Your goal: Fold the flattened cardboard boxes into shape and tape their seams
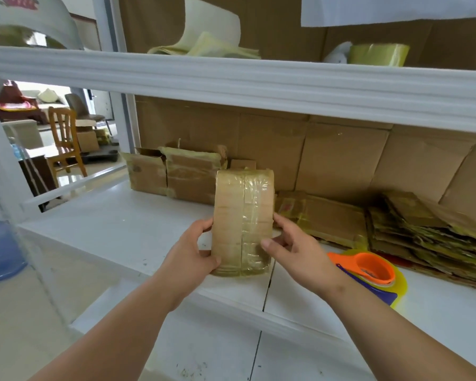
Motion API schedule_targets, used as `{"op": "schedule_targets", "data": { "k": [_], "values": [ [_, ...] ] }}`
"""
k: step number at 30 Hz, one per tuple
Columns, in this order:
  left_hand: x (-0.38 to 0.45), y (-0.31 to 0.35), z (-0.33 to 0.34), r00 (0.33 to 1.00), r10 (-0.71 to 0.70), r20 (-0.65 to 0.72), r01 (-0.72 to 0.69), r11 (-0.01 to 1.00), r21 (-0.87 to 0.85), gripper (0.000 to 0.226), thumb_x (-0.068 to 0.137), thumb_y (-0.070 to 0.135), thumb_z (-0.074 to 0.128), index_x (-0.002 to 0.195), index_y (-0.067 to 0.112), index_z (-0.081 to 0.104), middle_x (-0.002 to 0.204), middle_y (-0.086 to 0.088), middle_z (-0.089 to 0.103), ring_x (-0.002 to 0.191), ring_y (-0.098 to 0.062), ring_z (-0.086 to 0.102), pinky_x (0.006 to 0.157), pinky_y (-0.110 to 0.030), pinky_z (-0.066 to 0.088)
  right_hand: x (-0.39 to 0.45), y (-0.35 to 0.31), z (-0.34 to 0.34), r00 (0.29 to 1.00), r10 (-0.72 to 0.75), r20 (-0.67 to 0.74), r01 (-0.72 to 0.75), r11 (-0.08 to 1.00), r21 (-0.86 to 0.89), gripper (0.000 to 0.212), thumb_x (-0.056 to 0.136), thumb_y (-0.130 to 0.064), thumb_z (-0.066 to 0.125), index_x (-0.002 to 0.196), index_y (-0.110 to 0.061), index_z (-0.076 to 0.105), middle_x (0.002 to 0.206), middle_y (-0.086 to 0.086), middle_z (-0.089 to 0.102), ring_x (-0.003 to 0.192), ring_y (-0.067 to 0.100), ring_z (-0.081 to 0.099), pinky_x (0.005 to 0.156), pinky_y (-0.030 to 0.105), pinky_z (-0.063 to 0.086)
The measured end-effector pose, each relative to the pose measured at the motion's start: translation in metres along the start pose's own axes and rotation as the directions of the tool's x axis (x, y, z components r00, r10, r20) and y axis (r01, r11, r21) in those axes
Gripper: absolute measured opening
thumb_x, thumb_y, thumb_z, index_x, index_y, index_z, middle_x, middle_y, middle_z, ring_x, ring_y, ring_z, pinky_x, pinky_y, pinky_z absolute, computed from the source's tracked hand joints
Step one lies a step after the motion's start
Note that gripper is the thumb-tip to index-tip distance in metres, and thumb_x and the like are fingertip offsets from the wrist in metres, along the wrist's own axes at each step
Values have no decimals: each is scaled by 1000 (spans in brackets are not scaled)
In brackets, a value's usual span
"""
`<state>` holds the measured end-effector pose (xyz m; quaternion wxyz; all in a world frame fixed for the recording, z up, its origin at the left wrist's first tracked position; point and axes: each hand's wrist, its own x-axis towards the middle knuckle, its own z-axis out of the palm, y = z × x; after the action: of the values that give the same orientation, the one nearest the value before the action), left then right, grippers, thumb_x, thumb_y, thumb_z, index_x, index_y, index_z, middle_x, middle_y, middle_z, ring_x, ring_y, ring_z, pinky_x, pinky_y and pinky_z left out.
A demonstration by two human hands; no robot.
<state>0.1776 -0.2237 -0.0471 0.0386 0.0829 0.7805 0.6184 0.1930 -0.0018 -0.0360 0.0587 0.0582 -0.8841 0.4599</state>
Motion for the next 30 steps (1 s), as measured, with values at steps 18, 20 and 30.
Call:
{"op": "schedule_targets", "data": {
  "k": [18, 20, 30],
  "values": [
    [33, -33, -127, 905, 423, 55, -383, 750, 539, 71, 97, 14, 58, 144, 54, 24, 137, 37, 20, 123, 16, 19, 98, 5, 9, 62, -60, 116, 972, 213, 102, -236, 850, 471, 56, 91, -15, 69, 137, -28, 38, 114, 14, 68, 105, 25, 68, 91, 38, 53],
    [38, -39, -137, 904, 408, 128, -392, 670, 630, 71, 98, 18, 56, 143, 60, 19, 147, 34, 9, 132, 6, 6, 109, -7, -2, 73, -57, 124, 967, 213, 143, -256, 772, 582, 84, 78, -14, 72, 138, -46, 24, 115, 15, 69, 109, 30, 67, 92, 37, 51],
    [65, -70, -135, 949, 170, 264, -303, 715, 629, 49, 101, 24, 47, 145, 46, 41, 140, 30, 44, 130, -1, 40, 113, -21, 26, 112, -36, 91, 920, 379, 101, -382, 807, 451, 69, 86, -59, 60, 145, -27, 40, 147, -3, 47, 126, 22, 52, 109, 49, 40]
  ]
}}
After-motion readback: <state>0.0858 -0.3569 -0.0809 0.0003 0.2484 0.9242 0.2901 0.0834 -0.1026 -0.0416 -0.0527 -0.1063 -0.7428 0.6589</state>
